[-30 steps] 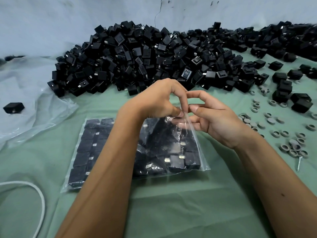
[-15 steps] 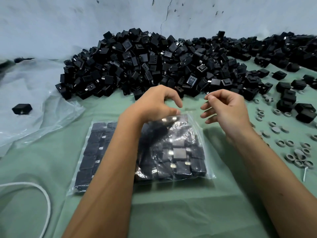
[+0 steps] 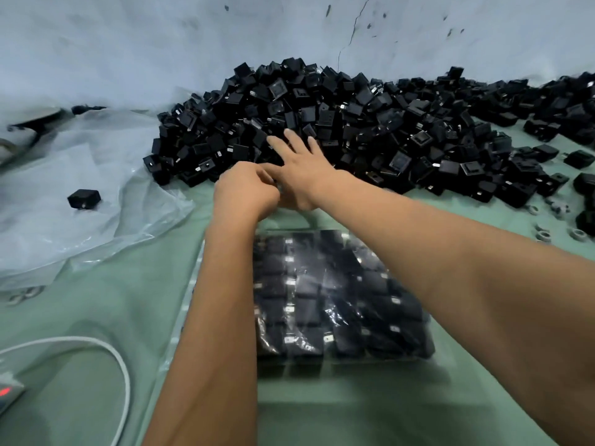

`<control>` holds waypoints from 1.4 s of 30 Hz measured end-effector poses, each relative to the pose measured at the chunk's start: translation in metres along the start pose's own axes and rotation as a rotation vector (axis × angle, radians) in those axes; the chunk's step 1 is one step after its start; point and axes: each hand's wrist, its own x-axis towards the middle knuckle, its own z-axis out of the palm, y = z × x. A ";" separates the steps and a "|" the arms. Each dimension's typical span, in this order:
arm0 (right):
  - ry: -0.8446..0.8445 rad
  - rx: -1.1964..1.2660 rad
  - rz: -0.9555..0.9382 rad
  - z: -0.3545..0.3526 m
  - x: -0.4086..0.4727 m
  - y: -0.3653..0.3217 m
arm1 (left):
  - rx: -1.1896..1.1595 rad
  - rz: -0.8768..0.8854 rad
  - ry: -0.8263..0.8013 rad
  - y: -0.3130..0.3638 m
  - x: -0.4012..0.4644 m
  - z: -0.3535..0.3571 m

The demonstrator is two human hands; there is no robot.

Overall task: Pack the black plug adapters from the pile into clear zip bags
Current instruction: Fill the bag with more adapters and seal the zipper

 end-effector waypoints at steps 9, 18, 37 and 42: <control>0.049 -0.122 0.007 0.010 0.001 0.020 | -0.134 -0.032 -0.015 -0.006 0.002 0.002; -0.036 -0.102 0.061 0.021 -0.066 0.094 | -0.240 0.022 0.047 0.006 -0.002 0.000; 0.189 0.311 0.155 0.033 -0.128 0.097 | -0.086 0.514 -0.220 0.047 -0.024 0.045; 0.082 0.193 0.126 0.027 -0.106 0.084 | -0.108 0.435 -0.104 0.045 -0.020 0.038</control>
